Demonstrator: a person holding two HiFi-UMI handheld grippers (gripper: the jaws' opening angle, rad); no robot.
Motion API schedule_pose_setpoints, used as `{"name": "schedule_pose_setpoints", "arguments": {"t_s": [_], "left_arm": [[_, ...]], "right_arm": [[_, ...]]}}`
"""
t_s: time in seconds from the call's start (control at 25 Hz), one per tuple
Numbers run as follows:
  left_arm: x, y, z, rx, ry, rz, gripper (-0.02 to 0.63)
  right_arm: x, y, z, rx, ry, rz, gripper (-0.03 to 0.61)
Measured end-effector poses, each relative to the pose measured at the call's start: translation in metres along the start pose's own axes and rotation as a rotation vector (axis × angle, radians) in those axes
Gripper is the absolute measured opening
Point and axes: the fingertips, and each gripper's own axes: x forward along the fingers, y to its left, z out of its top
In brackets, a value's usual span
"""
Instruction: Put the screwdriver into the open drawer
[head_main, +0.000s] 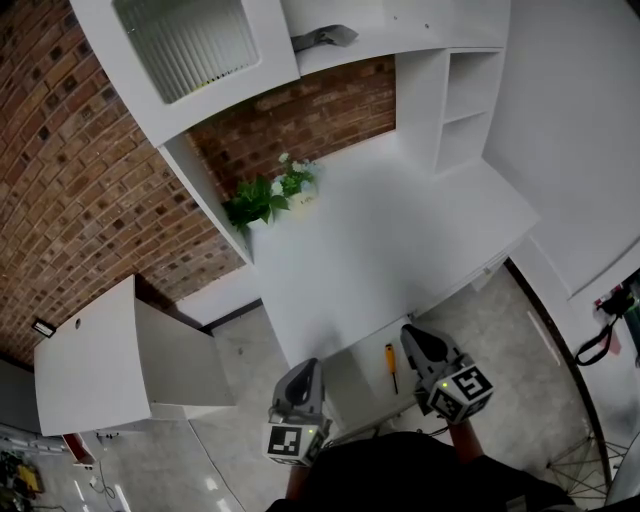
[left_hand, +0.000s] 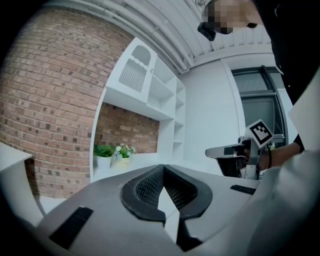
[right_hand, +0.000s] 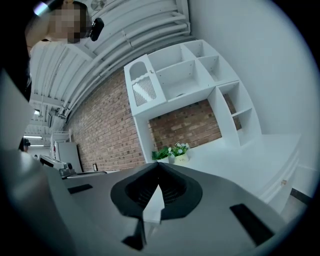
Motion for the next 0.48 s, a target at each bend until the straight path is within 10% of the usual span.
{"name": "schedule_pose_setpoints", "arguments": {"t_s": [0.48], "left_arm": [[-0.01,0.004,0.008,0.003,-0.031,0.045,0.009]], "right_arm": [[-0.015,-0.001,-0.003,-0.06,0.0,-0.04,0.015]]}}
